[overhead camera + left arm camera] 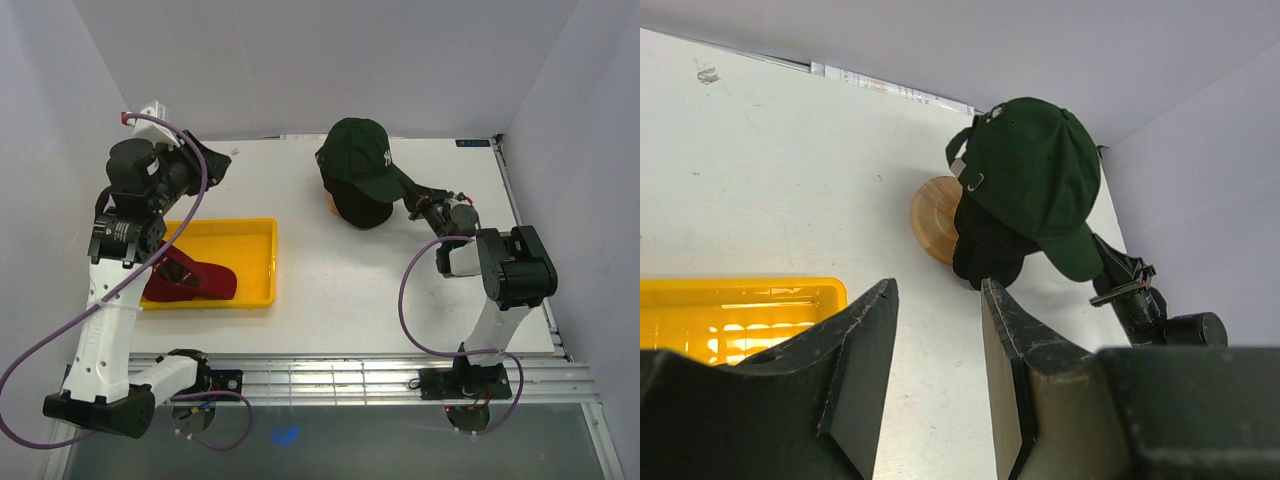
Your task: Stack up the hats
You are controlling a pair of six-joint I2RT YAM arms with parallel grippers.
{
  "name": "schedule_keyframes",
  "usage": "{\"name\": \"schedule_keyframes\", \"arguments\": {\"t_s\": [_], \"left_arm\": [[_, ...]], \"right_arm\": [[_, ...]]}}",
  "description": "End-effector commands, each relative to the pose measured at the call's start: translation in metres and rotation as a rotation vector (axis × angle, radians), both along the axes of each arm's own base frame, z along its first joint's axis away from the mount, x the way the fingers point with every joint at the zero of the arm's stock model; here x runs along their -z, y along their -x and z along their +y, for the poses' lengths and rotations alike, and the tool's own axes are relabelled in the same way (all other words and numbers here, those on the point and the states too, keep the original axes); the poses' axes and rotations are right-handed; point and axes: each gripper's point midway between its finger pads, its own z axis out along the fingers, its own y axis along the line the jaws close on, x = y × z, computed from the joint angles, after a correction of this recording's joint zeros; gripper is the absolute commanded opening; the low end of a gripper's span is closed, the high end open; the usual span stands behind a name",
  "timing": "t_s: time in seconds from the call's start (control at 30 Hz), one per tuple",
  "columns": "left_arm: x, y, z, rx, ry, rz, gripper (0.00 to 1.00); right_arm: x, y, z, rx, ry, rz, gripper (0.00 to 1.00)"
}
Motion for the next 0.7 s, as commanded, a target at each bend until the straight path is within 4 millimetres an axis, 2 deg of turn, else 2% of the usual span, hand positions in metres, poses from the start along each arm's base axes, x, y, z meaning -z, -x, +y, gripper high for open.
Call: {"name": "schedule_keyframes", "arguments": {"t_s": [0.0,0.43,0.5,0.67], "left_arm": [[-0.002,-0.003,-0.001,-0.003,-0.011,-0.019,0.49],[0.004,-0.006,-0.001,-0.004,-0.015,-0.006,0.49],[0.005,-0.006,-0.002,-0.002,-0.016,-0.003,0.49],[0.005,-0.007,-0.002,-0.004,-0.017,-0.002,0.49]], "right_arm": [[-0.033,0.029,0.015,-0.099,0.054,-0.247,0.08],[0.015,0.039,0.019,-0.133,0.118,-0.138,0.08],[0.027,0.040,0.021,-0.145,0.154,-0.098,0.08],[0.044,0.041,0.022,-0.155,0.258,-0.053,0.08]]}}
